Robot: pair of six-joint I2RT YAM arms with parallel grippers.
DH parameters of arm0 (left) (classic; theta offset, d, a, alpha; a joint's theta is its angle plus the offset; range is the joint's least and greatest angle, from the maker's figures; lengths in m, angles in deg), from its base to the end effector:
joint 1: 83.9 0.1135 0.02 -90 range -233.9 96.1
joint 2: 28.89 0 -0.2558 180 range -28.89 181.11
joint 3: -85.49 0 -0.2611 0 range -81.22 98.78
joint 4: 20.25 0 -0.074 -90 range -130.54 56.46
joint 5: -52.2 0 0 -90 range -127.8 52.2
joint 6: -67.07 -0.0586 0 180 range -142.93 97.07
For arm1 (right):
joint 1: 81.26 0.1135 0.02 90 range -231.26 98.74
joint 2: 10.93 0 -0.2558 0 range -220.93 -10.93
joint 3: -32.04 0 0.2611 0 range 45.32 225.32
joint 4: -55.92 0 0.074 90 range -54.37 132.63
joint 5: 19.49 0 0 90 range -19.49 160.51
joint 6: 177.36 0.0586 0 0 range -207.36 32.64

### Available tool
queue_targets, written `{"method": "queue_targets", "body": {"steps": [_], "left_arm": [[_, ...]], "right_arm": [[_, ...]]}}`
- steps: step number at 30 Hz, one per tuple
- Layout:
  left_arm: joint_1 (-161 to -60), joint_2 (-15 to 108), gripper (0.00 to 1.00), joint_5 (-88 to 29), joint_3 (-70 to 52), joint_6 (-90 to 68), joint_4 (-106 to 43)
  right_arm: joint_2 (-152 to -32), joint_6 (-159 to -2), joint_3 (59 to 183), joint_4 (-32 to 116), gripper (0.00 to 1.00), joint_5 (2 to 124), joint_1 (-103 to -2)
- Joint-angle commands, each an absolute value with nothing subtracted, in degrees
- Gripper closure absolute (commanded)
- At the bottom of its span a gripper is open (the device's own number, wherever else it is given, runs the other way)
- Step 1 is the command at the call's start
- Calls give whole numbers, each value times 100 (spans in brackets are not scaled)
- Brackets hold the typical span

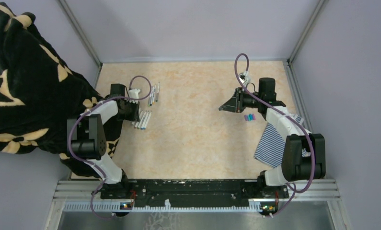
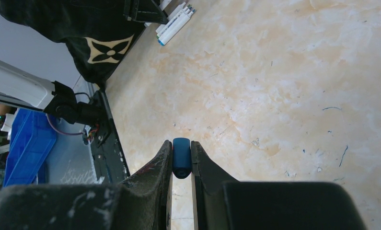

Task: Open the pen caps
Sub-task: Place the pen at the center of the board.

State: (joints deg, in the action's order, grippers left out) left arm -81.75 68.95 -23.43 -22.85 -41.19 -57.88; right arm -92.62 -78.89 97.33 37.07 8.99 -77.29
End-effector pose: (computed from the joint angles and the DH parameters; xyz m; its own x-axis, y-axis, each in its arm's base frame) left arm 0.3472 -0.0015 0.1344 -0.8286 0.2726 -0.4889 0.3504 0.9337 -0.0732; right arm 0.3124 0.0733 0.2341 -0.6798 0.0232 -0.7330 -0.6561 0.4272 0.6221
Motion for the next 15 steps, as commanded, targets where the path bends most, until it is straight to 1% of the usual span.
{"method": "queue_targets", "body": {"steps": [1,7,15], "left_arm": [[-8117,6945,80,-2293,-2207,-4186,-5666],[-8102,6954,78,-2278,-2207,-4184,-5655],[-8082,6970,74,-2185,-2208,-4183,-5656]], "right_arm": [[-9003,-8023,9727,3936,100,850,-7714],[-9003,-8024,9727,3934,100,847,-7713],[-9003,-8023,9726,3935,100,845,-7711]]}}
